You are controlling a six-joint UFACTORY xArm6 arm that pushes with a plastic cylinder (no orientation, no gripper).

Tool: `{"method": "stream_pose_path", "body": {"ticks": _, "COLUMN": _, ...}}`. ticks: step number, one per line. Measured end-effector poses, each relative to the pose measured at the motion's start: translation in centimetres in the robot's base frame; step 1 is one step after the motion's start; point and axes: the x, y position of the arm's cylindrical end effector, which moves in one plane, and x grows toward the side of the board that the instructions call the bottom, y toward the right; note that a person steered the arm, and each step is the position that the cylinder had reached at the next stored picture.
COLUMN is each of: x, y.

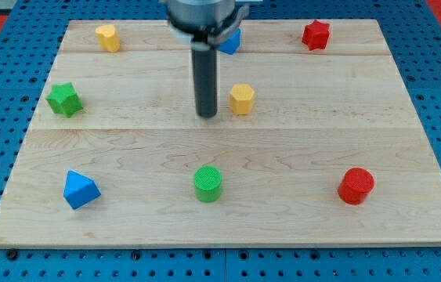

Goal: Slide the green circle slightly right and down

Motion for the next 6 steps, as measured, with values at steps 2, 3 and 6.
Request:
{"method": "stream_pose_path", "body": {"ticks": 2, "x": 7.4, "y": -4.6}}
{"method": "stream_pose_path", "body": {"ticks": 3, "x": 11.3, "y": 1.7}}
{"method": "stream_pose_path", "body": {"ticks": 6, "x": 15.7, "y": 6.4}}
